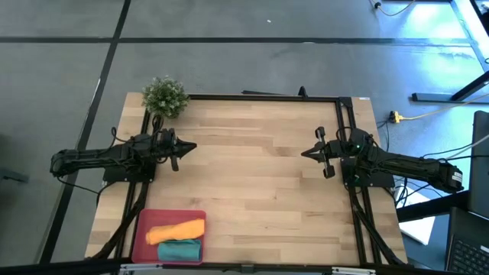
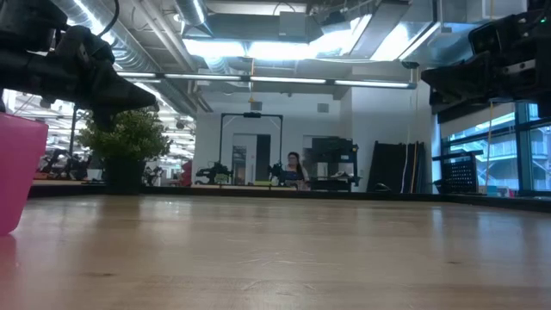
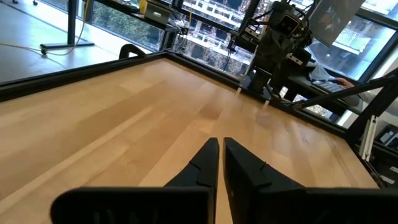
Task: Roll microfiber towels into tight, uniform cylinder then place into a basket
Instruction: Return to Home Position
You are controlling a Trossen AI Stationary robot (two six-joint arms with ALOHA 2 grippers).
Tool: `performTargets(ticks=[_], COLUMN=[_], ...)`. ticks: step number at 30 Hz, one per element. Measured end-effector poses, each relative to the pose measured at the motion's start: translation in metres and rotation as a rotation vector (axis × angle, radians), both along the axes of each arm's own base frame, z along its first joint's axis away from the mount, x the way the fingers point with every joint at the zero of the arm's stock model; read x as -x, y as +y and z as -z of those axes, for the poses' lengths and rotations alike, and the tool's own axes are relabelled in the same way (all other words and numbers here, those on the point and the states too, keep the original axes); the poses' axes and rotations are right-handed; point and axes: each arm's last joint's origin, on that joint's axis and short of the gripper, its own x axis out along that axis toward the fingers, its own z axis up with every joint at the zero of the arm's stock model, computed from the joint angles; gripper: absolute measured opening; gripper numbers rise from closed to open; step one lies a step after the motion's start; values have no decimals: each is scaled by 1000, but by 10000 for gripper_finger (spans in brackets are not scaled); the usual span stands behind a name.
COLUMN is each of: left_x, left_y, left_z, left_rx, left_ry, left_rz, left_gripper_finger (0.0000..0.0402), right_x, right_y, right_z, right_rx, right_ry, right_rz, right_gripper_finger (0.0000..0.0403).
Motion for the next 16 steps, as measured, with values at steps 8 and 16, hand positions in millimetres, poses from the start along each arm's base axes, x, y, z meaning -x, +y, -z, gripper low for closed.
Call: performTargets(ticks=[8,16], left_x=[0,0], left_y=[0,0], left_z=[0,0], left_rx=[0,0], left_ry=[0,0], left_rz=[0,0], left_gripper_finger=[1,12], right_x=[0,0], right_y=[0,0], right_z=[0,0], right_rx=[0,0], right_ry=[0,0], right_rz=[0,0], right_gripper_finger=[14,14])
